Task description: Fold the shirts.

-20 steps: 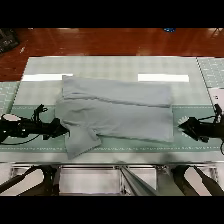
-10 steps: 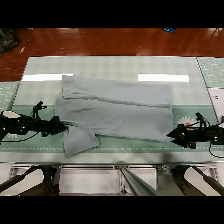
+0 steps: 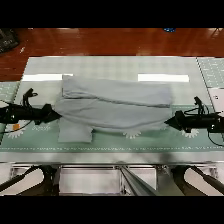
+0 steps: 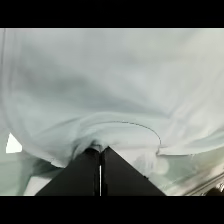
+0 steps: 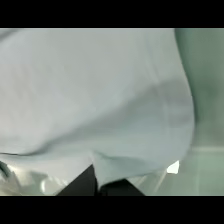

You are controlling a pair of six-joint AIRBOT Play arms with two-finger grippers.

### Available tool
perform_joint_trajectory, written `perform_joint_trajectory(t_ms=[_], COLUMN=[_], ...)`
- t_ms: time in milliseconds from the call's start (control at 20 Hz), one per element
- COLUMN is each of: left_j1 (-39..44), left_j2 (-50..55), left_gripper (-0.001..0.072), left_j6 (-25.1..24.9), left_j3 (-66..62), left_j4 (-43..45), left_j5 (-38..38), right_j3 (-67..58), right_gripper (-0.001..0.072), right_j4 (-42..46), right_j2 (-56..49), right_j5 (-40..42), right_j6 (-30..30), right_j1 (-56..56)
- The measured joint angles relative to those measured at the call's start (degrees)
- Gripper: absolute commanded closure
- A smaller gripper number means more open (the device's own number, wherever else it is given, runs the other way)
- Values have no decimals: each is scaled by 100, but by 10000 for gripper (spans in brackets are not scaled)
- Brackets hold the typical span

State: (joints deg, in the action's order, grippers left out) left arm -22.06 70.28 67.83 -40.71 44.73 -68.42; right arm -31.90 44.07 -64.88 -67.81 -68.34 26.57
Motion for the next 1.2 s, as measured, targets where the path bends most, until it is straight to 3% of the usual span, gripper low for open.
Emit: perform_joint_trajectory(t_ms=[250, 700, 750, 800, 850, 1200], left_j1=[442, 1228, 1257, 1279, 1287, 732], left_j2=[625, 3224, 3432, 3600, 3731, 3585], left_gripper=[687, 685, 588, 297, 200, 201], left_j6=[372, 1447, 1526, 1556, 1585, 1738], left_j3=[-1567, -4896, -5082, -5235, -5337, -5877], left_j4=[-173, -201, -175, -166, -170, 629], left_j5=[125, 203, 203, 179, 181, -955], right_j3=[-1088, -3134, -3294, -3414, -3501, -3696], right_gripper=[689, 677, 518, 288, 299, 300], right_j4=[-319, -636, -629, -645, -647, -380], right_j2=[-485, -2280, -2461, -2599, -2728, -2605], right_j5=[2, 656, 713, 767, 861, 466], right_j6=[42, -118, -155, -175, -175, -168], right_j1=[-39, -616, -643, -662, -678, -151])
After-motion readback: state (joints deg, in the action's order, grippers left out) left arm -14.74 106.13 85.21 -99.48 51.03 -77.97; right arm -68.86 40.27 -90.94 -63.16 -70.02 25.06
